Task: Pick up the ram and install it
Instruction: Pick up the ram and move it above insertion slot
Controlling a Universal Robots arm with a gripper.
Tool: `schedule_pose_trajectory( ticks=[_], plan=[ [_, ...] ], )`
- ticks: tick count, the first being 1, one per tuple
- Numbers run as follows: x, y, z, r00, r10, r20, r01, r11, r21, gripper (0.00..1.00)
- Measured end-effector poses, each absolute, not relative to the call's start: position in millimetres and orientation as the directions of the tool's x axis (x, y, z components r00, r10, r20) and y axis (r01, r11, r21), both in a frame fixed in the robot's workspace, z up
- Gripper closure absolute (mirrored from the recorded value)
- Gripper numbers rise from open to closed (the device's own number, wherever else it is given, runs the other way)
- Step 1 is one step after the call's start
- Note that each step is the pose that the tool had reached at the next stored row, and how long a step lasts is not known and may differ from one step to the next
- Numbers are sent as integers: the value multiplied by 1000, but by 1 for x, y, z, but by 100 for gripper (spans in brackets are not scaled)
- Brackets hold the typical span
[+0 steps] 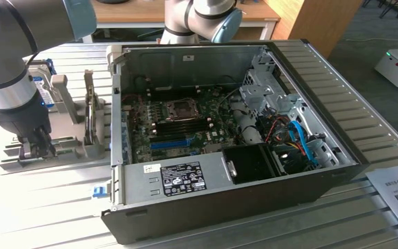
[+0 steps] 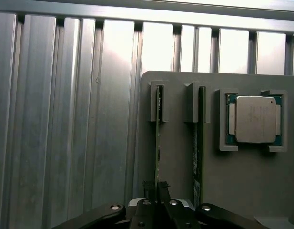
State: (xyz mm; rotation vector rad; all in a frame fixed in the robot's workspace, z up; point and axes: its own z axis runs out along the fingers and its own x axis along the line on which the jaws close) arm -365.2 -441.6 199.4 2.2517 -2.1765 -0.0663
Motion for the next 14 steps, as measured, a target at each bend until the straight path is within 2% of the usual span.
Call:
schedule_pose_trajectory(
  ticks=[14],
  plan=[
    [-365,-442,202,34,-999,-24,-999,-34,36,88]
  ],
)
